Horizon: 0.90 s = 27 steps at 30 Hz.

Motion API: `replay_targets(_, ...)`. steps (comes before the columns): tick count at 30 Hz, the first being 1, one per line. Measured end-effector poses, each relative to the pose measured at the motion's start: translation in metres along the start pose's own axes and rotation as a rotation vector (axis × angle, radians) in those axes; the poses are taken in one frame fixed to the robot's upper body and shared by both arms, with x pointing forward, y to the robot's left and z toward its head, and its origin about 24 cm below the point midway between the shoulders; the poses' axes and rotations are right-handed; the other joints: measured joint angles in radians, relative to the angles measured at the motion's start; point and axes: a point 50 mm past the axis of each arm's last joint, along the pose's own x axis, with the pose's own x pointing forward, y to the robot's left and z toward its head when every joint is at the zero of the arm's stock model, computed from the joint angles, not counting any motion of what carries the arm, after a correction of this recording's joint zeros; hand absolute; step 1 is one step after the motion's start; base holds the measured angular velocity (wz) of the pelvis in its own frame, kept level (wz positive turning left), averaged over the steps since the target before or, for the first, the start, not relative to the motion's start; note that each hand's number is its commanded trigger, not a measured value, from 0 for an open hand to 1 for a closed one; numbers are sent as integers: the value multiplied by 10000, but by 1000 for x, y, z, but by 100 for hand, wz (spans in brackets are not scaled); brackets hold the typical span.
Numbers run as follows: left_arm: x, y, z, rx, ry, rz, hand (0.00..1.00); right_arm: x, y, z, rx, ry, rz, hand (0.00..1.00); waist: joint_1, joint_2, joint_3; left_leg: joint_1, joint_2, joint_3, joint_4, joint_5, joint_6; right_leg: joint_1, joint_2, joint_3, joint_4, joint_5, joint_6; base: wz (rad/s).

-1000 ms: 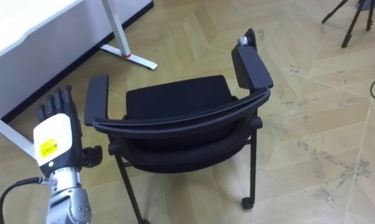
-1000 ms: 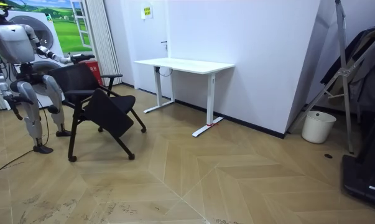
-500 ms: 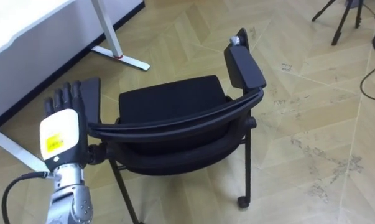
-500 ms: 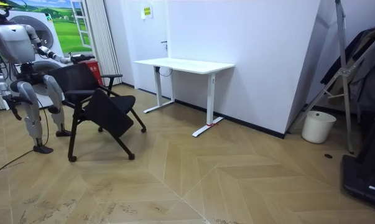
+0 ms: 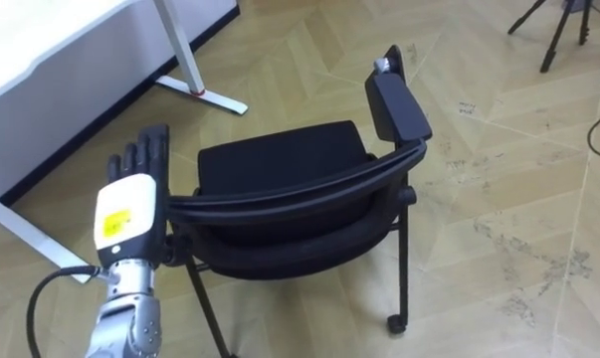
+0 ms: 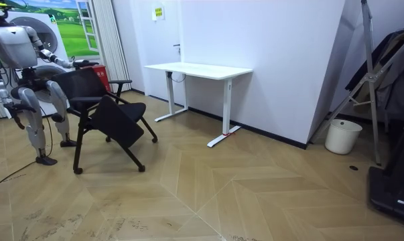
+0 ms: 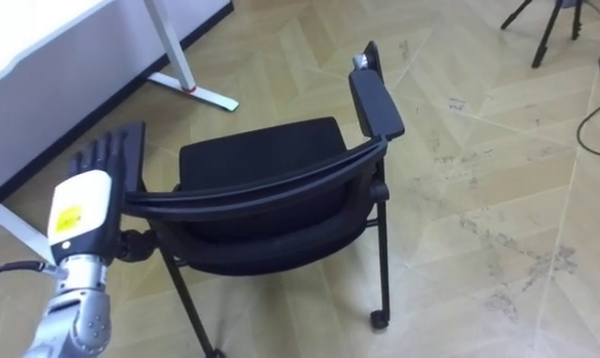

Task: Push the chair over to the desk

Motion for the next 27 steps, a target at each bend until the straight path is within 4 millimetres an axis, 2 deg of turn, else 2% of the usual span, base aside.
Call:
replay_targets(6, -3, -6, 10, 470, -646, -353, 0, 0, 2, 1, -180, -74, 66, 0, -46, 20, -6, -27, -1, -5, 0, 0, 0, -3, -2, -22, -9, 0, 0, 0)
replay_targets(12, -4, -8, 12, 538, -725, -467, 0, 0, 6, 2, -367, -116, 309, 0, -62, -53, 39, -19, -3, -3, -9, 0, 0, 65, -5, -55, 3, 0, 0, 1)
replay_targets(14, -4, -9, 13, 768, -796, -593, 0, 0, 6, 2, -366, -89, 371, 0, -63, -2, 1, -16, -3, 0, -9, 0, 0, 8, -6, -40, 7, 0, 0, 0)
replay_targets(27, -5, -13, 9, 1262, -622, -1010, 0, 0, 6, 3, -687, -84, 446, 0, -272, 13, -11, 126, -10, 1, -23, 0, 0, 118, -9, -15, -5, 3, 7, 0)
